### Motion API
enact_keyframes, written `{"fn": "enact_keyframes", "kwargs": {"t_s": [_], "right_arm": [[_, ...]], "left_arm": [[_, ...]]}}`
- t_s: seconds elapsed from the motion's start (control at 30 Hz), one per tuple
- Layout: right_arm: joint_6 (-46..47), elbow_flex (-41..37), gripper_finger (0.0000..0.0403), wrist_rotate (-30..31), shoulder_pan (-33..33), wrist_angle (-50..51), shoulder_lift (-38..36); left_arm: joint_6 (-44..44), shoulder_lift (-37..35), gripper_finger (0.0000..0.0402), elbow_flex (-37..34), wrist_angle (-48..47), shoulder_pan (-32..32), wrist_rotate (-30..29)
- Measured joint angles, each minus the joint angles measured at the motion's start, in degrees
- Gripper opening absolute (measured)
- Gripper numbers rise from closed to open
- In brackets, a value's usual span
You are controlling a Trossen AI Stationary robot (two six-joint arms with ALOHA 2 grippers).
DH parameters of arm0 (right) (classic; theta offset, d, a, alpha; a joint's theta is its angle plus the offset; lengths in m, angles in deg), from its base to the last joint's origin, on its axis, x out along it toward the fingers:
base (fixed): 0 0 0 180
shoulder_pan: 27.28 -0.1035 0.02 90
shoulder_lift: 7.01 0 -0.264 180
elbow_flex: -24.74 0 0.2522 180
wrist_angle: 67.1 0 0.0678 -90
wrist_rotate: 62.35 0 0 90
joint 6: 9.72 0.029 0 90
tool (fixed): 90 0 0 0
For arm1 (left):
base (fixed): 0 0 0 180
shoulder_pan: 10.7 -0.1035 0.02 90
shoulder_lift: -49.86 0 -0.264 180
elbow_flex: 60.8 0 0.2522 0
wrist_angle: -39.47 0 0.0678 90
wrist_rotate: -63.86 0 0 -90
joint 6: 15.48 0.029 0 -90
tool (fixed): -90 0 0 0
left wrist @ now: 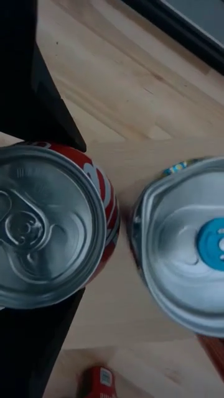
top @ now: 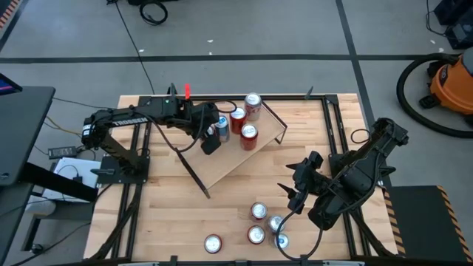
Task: Place canned beverage on shelf
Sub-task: Put the left red-white soda can on the shelf, then put the red-white soda can on the shelf aligned with the other red-white soda can
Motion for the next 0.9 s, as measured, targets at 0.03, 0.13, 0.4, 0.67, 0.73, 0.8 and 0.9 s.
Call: {"fn": "enact_keyframes", "kwargs": {"t_s": [0.03, 0.13, 0.4, 0.67, 0.73, 0.8, 0.9], "right_arm": [[0.0, 0.0, 0.0310, 0.0, 0.0, 0.0, 0.0], [0.0, 0.0, 0.0310, 0.0, 0.0, 0.0, 0.0], [0.0, 0.0, 0.0310, 0.0, 0.0, 0.0, 0.0], [0.0, 0.0, 0.0310, 0.0, 0.0, -0.1, 0.0], [0.0, 0.0, 0.0310, 0.0, 0.0, -0.2, 0.0], [0.0, 0.0, 0.0310, 0.0, 0.0, -0.2, 0.0], [0.0, 0.0, 0.0310, 0.0, 0.0, -0.2, 0.0]], "left_arm": [[0.0, 0.0, 0.0361, 0.0, 0.0, 0.0, 0.3], [0.0, 0.0, 0.0362, 0.0, 0.0, 0.0, 0.8], [0.6, 0.0, 0.0388, 2.7, -0.2, 0.1, 0.7], [2.2, -0.1, 0.0397, 8.6, -3.9, 0.1, -1.4], [2.2, -0.1, 0.0397, 10.7, -5.6, 0.1, -1.6], [1.9, -0.2, 0.0397, 12.8, -6.0, 0.1, -1.4], [1.3, -0.1, 0.0397, 15.8, -5.5, 1.3, 0.2]]}}
